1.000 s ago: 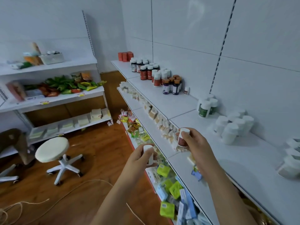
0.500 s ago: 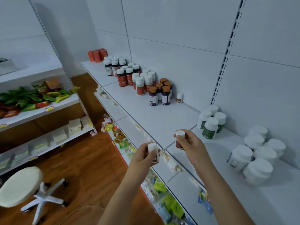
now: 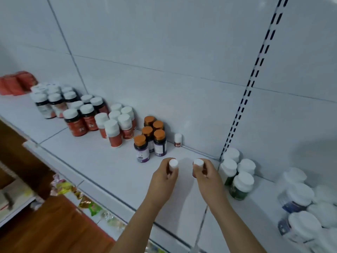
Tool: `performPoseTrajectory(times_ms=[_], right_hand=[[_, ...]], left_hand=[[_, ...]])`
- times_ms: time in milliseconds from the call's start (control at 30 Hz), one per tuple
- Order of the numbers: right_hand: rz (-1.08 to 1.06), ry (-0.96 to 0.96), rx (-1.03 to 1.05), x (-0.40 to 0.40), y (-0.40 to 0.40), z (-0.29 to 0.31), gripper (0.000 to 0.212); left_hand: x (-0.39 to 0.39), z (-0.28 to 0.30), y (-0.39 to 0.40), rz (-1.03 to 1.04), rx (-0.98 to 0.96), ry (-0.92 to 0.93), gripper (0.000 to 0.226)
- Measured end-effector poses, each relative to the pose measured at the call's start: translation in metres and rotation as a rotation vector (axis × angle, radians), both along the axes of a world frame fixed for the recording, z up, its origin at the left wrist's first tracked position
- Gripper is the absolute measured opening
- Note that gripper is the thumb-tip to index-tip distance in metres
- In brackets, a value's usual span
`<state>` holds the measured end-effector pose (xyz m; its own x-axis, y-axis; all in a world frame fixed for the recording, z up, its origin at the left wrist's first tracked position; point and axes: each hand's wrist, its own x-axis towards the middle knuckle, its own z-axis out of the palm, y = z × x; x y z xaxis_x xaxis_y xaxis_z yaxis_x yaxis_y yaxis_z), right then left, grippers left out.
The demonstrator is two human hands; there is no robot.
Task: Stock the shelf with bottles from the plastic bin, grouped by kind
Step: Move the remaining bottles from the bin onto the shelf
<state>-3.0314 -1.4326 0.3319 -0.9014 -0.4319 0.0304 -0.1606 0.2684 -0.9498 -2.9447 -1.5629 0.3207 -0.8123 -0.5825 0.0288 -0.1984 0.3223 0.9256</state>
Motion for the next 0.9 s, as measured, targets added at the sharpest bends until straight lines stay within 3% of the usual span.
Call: performPoseTrajectory(times_ms=[133, 233, 400, 467, 633, 900], right_hand=[[-0.133, 0.060, 0.033, -0.017, -0.029, 0.000, 0.005], [-0.226, 0.110, 0.065, -0.028, -0.043, -0.007, 0.004], [-0.328, 0.181, 0.186, -0.046, -0.052, -0.018, 0.019], [-0.371, 0.215, 0.238, -0.047, -0.053, -0.027, 0.024], [-0.436, 0.350, 0.380, -0.051, -0.055, -0.041, 0.011], [-0.423, 0.278, 0.391, -0.052, -0.057, -0.027, 0.037]], left_hand=[[-0.050, -0.009, -0.026, -0.083, -0.083, 0.043, 0.013], [-0.075, -0.015, -0.034, -0.152, -0.137, 0.101, 0.042], [-0.090, -0.022, -0.044, -0.128, -0.106, 0.056, 0.064], [-0.092, -0.025, -0.046, -0.161, -0.104, 0.051, 0.064], [-0.102, -0.034, -0.046, -0.299, -0.231, 0.050, 0.064], [-0.097, -0.028, -0.058, -0.412, -0.243, 0.061, 0.056]])
